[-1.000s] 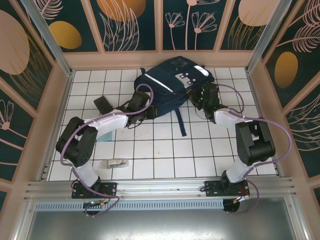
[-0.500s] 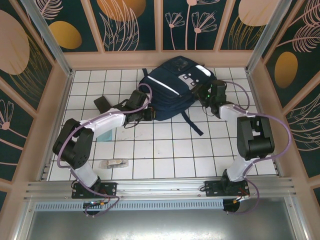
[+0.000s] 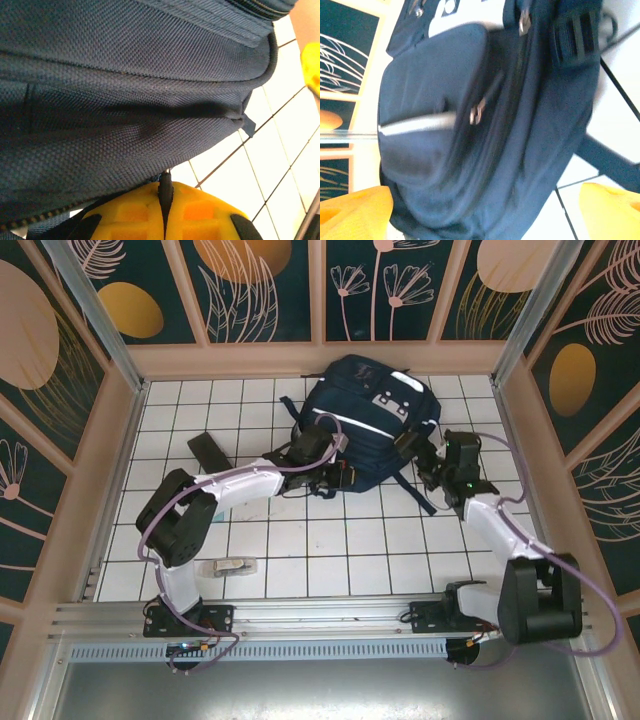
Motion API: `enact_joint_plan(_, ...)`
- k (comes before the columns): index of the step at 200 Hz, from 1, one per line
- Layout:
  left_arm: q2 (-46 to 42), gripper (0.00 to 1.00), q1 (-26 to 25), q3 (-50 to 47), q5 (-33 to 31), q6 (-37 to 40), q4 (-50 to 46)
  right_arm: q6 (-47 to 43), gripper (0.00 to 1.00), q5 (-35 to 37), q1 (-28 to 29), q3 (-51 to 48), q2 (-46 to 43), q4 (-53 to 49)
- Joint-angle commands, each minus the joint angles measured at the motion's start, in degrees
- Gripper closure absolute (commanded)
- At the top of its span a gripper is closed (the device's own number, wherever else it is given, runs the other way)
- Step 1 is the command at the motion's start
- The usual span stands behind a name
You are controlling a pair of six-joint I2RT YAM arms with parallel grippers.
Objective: Pack the student bag
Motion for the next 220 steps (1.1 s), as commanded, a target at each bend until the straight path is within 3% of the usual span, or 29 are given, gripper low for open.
enact_joint_plan(1, 0.8, 1.0, -1.6, 3.4, 2.5, -2.9, 7.6, 6.0, 0.06, -3.9, 0.9, -6.0, -4.2, -1.0)
enact_joint_plan(33, 0.7, 1.0, -4.1, 4.3, 3.5, -2.4, 6.9, 15.7, 0.11, -4.4, 4.1, -11.3, -3.0, 13.4)
enact_joint_plan(68, -0.4, 1.0, -6.4, 3.1, 4.5, -0.8, 3.8, 17.0, 0.25, 0.2, 8.5, -8.0, 6.7, 21.6)
enact_joint_plan(78, -0.9, 1.0, -6.5, 1.8, 4.6, -0.8, 3.5, 17.4, 0.4, 0.8, 8.6, -8.0, 9.1, 25.2)
enact_joint_plan(95, -2.5, 1.0, -6.5, -0.5, 2.0, 0.5, 1.7, 16.4, 0.79, 2.3, 8.5, -7.7, 11.2, 26.5)
enact_joint_plan(109, -4.0, 1.0, -5.8, -2.1, -1.0, 1.7, -0.3, 14.1, 1.0, 4.2, 8.4, -7.4, 10.7, 24.4)
enact_joint_plan(154, -8.2, 1.0, 4.2, -7.7, -6.1, 3.8, -4.0, 7.0, 1.0, 8.6, 5.7, -7.7, 4.2, 16.0)
enact_joint_plan(187, -8.3, 1.0, 8.7, -7.1, -15.0, 9.9, -7.8, 4.6, 1.0, 7.9, 1.8, -8.5, 2.3, 13.9)
enact_joint_plan(220, -7.5, 1.0, 11.4, -8.0, -9.9, 9.1, -5.9, 1.4, 1.0, 9.0, 0.4, -7.4, 3.4, 12.7)
